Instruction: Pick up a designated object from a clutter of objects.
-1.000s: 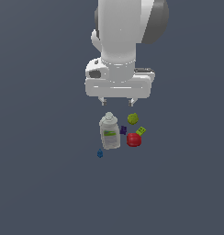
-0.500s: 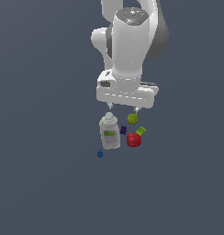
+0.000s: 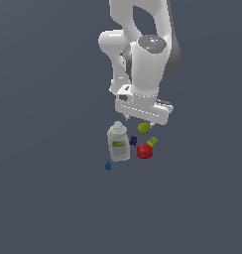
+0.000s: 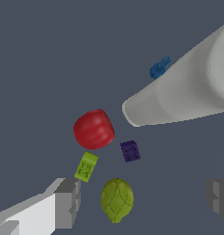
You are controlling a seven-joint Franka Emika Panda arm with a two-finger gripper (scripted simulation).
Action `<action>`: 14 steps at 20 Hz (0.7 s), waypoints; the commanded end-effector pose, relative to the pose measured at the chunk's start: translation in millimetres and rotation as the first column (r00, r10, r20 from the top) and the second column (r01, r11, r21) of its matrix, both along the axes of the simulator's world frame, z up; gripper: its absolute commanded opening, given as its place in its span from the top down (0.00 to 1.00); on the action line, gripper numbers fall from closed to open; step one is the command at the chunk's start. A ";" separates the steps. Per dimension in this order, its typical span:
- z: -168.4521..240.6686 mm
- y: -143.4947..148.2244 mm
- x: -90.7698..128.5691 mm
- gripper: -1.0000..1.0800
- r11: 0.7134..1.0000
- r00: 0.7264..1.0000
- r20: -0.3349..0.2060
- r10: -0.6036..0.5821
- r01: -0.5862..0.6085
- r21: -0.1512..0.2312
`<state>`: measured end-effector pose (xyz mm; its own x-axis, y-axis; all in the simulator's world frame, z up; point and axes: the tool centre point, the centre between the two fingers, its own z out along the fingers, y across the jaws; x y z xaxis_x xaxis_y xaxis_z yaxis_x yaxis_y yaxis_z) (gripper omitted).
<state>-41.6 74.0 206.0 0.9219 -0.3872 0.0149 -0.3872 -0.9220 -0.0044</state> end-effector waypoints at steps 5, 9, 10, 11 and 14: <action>-32.0 17.7 -21.3 0.04 0.994 0.994 -0.002 -0.113 0.113 -0.002; -50.5 27.8 -36.2 0.04 0.983 0.983 -0.004 -0.181 0.181 -0.003; -55.0 30.2 -40.1 0.04 0.980 0.980 -0.004 -0.198 0.198 -0.003; -59.4 32.6 -44.0 0.04 0.977 0.977 -0.005 -0.215 0.215 -0.003; -72.3 39.5 -56.4 0.04 0.964 0.964 -0.006 -0.264 0.264 -0.002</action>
